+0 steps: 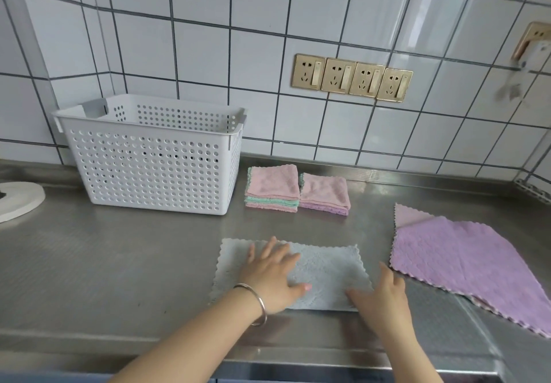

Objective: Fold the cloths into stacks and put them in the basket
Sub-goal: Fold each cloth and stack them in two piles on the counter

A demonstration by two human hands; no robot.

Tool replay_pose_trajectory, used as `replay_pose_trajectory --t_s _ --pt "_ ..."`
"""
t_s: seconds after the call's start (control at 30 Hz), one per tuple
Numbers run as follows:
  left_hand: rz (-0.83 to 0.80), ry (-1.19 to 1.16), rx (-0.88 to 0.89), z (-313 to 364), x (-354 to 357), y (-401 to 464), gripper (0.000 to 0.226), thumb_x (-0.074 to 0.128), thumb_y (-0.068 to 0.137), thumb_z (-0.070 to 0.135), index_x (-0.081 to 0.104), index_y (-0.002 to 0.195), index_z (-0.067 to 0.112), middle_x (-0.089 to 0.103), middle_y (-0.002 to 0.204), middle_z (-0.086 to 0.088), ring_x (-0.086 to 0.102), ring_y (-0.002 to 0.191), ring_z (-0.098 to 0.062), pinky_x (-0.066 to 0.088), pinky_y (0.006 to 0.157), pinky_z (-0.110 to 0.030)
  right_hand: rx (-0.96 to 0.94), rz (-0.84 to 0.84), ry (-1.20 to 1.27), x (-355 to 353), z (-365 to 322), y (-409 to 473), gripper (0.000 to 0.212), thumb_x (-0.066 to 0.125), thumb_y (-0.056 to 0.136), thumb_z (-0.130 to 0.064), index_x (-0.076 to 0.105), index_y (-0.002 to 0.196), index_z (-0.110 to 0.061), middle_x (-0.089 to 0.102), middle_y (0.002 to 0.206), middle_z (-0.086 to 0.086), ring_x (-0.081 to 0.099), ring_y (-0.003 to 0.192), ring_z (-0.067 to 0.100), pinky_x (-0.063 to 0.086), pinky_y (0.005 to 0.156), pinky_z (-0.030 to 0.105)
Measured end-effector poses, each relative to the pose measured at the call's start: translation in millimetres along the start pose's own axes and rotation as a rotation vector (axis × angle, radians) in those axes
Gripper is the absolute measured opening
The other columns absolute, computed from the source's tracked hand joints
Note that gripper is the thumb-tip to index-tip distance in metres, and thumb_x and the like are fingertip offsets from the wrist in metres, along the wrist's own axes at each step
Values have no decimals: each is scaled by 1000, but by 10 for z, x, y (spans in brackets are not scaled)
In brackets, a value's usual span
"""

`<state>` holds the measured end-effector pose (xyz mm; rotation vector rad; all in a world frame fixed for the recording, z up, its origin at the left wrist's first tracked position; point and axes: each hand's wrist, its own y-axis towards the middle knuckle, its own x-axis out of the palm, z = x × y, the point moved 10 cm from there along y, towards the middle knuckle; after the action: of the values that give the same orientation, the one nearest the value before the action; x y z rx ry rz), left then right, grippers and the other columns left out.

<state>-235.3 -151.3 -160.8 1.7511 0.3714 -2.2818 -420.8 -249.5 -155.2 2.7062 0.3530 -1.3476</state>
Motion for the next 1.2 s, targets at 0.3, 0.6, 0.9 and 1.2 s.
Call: replay_pose_trajectory --t_s 0.3,0.6,0.9,1.2 --pt "-102 75 33 14 244 122 76 28 80 75 5 145 43 -9 159 8 -18 145 -24 -13 115 -53 196 -138 -76 -21 24 -118 45 70 73 -39 52 105 -11 61 109 12 58 96 30 42 71 31" --pt "-66 104 36 29 206 109 76 27 81 72 4 146 39 -8 159 1 -13 146 -19 -9 116 -54 315 199 1001 170 70 -374 18 60 84 -7 59 101 -13 64 90 4 58 88 21 43 83 33" --pt "-70 -1281 -269 -129 -186 67 64 32 90 61 48 135 18 51 140 0 45 129 -13 29 103 -26 -196 191 698 250 -720 -648 35 47 88 -7 67 109 -27 71 101 1 60 91 12 42 75 20" --pt "183 -994 -499 -992 -288 -187 50 55 89 25 46 134 5 52 136 -10 55 117 -26 42 97 -33 -905 190 12 701 -1519 -1104 57 33 69 -7 55 119 -25 61 127 -6 53 121 14 31 104 29"
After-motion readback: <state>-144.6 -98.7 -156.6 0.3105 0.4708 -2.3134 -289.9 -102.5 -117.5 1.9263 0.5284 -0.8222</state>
